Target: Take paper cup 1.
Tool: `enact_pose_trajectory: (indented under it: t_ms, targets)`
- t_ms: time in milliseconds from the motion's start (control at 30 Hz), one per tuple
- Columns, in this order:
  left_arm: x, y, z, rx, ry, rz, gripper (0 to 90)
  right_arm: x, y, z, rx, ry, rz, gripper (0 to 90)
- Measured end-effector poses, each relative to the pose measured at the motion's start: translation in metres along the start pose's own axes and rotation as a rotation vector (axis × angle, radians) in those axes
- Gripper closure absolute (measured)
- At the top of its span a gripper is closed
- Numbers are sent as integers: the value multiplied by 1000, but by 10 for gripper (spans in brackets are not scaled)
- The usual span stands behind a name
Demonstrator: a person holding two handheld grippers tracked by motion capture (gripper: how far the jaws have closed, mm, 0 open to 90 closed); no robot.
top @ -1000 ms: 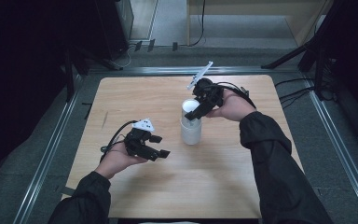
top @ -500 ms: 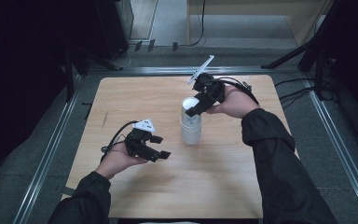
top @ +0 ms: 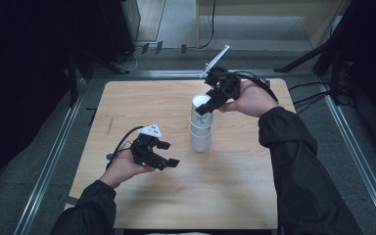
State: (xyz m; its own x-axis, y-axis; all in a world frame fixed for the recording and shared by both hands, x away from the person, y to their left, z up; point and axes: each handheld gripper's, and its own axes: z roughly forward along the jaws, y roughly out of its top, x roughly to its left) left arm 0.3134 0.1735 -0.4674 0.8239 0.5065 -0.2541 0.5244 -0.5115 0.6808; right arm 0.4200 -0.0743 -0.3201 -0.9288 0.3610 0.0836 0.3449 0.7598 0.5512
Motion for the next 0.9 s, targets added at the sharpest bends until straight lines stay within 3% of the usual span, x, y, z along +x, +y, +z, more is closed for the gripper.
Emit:
enact_pose_trajectory:
  t_ms: [367, 500, 900]
  targets:
    - [2, 0, -1, -5, 2, 3, 185, 15, 7, -45, -61, -7, -17, 351]
    - [2, 0, -1, 0, -3, 1, 186, 26, 1, -59, -86, 10, -69, 351]
    - [-2, 0, -2, -10, -18, 15, 188, 58, -43, -49, -115, 79, -128, 352]
